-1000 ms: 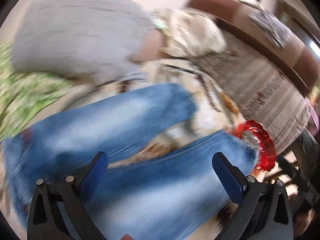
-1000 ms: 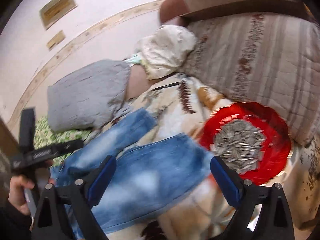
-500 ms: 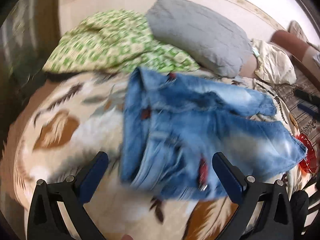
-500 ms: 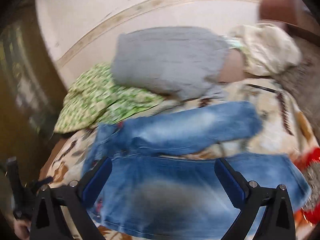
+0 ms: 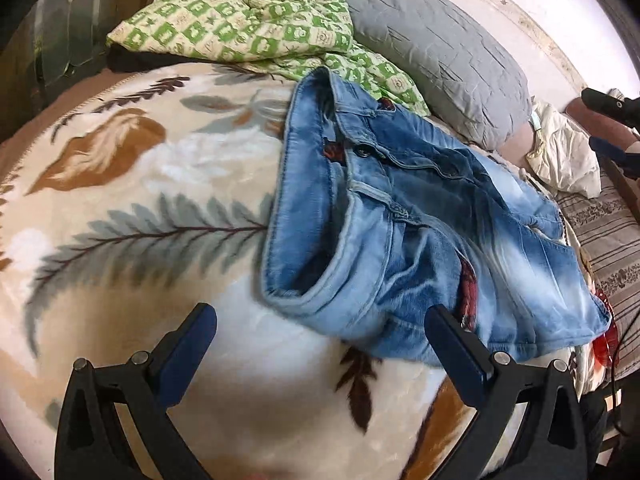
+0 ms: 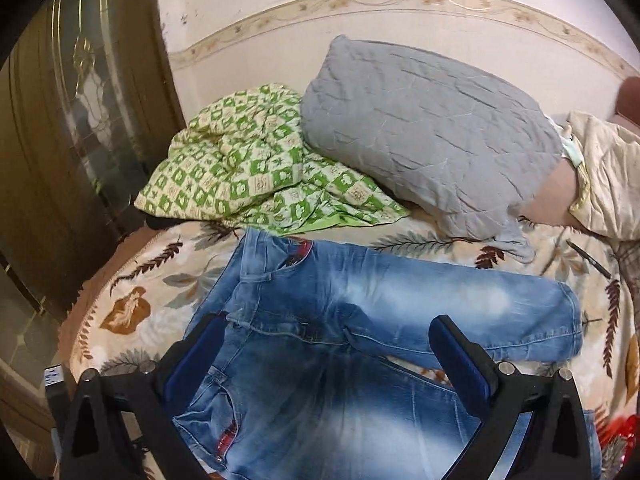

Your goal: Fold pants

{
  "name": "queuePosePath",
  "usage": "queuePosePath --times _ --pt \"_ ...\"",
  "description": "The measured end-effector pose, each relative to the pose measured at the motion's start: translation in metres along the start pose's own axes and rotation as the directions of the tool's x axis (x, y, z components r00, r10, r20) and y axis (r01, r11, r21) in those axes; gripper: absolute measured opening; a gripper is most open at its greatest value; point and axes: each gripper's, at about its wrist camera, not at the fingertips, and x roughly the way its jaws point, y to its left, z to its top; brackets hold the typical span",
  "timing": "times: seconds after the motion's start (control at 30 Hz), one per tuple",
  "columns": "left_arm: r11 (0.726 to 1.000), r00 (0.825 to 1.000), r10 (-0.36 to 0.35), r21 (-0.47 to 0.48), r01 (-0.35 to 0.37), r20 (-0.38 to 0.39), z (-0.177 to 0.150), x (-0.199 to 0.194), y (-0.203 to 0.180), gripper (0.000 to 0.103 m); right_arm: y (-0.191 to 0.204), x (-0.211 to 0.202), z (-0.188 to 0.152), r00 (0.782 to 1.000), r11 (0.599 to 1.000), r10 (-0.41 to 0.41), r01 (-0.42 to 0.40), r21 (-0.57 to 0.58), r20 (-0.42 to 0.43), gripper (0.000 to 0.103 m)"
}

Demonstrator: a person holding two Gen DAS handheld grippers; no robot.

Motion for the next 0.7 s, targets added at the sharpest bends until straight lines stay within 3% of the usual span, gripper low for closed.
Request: queuePosePath --times 0.1,0.23,0.43,0.47,0.5,0.53,0.6,0.7 --pt "0.999 0.999 0.027 -0.028 -0.027 0.019 0.004 0.014 -0.004 0.103 0.004 0.009 -0.001 1.0 1.0 -0.014 0.014 -0.015 -0.024 0.103" --pt "0.999 0.999 -0.019 -0.044 0.021 0.049 0.003 0.016 -0.009 0.103 0.008 0.021 0.004 0.998 0.998 -0.041 0.04 -0.042 -0.04 0.103" --pt "1.0 0.998 0.007 -0.019 -0.006 0.064 0.001 0.018 -0.014 0.1 0.023 0.043 0.025 0.997 0.995 -0.041 0.036 -0.088 -0.061 0.103" --pt "0.999 0.997 0.027 -0.019 -0.026 0.066 0.0 0.017 -0.013 0.093 0.028 0.048 0.029 0.997 0.994 -0.042 0.035 -0.103 -0.066 0.103" --pt "0.997 0.995 0.074 -0.014 -0.074 0.072 0.0 0.016 -0.013 0.058 0.033 0.053 0.032 0.996 0.992 -0.047 0.038 -0.119 -0.071 0.103" --pt "0.995 0.993 0.096 0.0 -0.096 0.072 -0.001 0.015 -0.012 0.052 0.038 0.057 0.035 0.996 0.99 -0.051 0.041 -0.136 -0.076 0.103" --pt "0.999 0.996 0.04 -0.017 -0.039 0.081 -0.002 0.012 -0.006 0.042 0.052 0.071 0.043 0.994 0.983 -0.054 0.037 -0.179 -0.09 0.103" --pt "1.0 0.996 0.007 -0.03 -0.005 0.085 -0.004 0.01 -0.001 0.041 0.076 0.098 0.058 0.99 0.968 -0.065 0.033 -0.249 -0.122 0.103"
